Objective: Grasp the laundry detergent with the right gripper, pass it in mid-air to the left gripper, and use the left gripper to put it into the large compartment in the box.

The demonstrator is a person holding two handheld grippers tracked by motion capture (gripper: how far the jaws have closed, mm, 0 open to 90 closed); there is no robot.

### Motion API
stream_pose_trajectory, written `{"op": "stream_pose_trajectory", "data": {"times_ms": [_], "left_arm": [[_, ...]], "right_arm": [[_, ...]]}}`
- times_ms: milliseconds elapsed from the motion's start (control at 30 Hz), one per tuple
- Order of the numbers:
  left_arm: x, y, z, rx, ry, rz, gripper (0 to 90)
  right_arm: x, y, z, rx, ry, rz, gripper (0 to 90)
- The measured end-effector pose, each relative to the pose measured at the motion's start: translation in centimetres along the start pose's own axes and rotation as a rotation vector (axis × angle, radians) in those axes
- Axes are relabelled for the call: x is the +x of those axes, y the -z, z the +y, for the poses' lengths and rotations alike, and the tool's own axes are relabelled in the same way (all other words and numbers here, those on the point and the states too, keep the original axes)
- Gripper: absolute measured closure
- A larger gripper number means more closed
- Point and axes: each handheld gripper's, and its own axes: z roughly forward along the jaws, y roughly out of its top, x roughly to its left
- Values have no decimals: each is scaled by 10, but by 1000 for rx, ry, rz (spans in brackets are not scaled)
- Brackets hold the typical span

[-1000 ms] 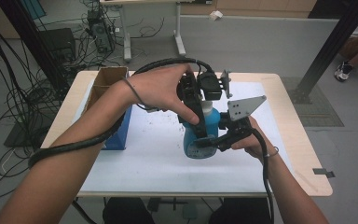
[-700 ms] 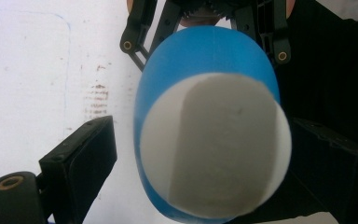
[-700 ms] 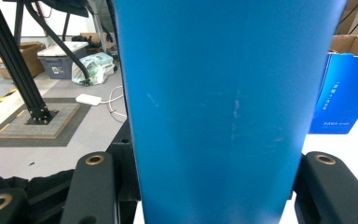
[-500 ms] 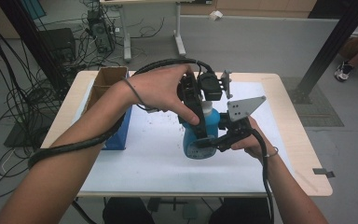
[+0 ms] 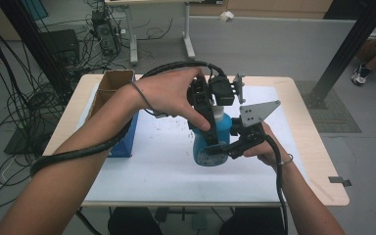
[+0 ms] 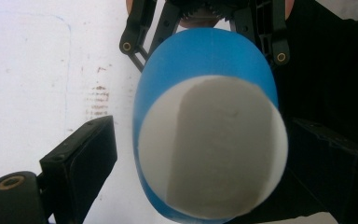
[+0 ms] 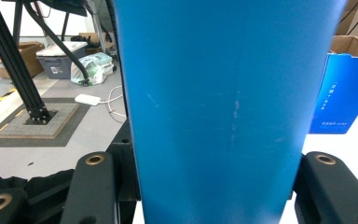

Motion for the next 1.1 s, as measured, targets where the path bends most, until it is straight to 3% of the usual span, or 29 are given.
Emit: {"op": "stream_pose_trajectory", "data": {"times_ms": [1100], "left_arm": [[2, -4, 6, -3, 4, -28, 254]], "right_arm": [[1, -3, 2, 4, 5, 3, 448]]}}
